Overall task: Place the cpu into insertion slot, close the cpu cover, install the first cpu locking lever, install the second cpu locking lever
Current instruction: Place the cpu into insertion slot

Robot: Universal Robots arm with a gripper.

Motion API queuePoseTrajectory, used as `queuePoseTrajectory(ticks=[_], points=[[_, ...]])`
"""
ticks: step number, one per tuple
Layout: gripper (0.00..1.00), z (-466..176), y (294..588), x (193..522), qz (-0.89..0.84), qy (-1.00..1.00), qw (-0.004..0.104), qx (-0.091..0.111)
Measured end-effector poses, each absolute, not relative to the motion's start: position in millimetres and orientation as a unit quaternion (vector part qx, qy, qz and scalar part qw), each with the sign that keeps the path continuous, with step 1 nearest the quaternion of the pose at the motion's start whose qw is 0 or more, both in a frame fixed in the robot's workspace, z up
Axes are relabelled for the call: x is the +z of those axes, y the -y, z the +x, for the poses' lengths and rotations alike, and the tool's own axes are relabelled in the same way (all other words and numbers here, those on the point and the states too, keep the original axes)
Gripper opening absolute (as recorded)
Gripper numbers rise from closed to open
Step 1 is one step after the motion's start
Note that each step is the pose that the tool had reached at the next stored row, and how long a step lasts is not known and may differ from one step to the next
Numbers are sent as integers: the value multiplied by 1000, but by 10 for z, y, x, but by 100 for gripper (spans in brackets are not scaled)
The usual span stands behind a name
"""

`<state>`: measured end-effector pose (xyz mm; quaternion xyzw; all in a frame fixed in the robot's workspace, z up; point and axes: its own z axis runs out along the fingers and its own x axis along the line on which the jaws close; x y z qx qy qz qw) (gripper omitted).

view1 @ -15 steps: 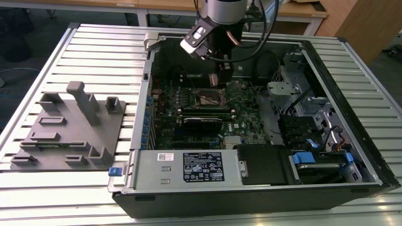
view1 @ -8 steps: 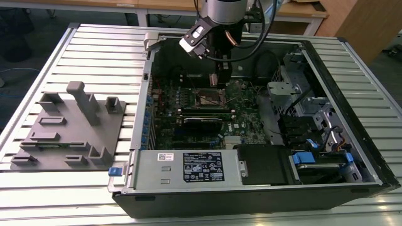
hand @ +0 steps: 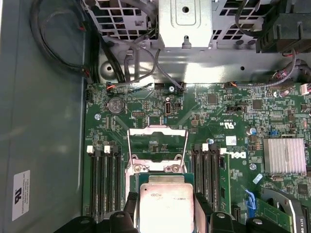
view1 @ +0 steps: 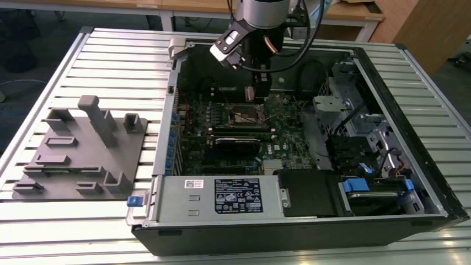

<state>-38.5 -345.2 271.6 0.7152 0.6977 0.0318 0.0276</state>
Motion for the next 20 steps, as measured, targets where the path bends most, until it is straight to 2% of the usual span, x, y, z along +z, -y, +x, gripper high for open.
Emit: queuePoseTrajectory(ticks=[20], points=[[54, -487, 3451, 2590, 712, -700, 32, 39]])
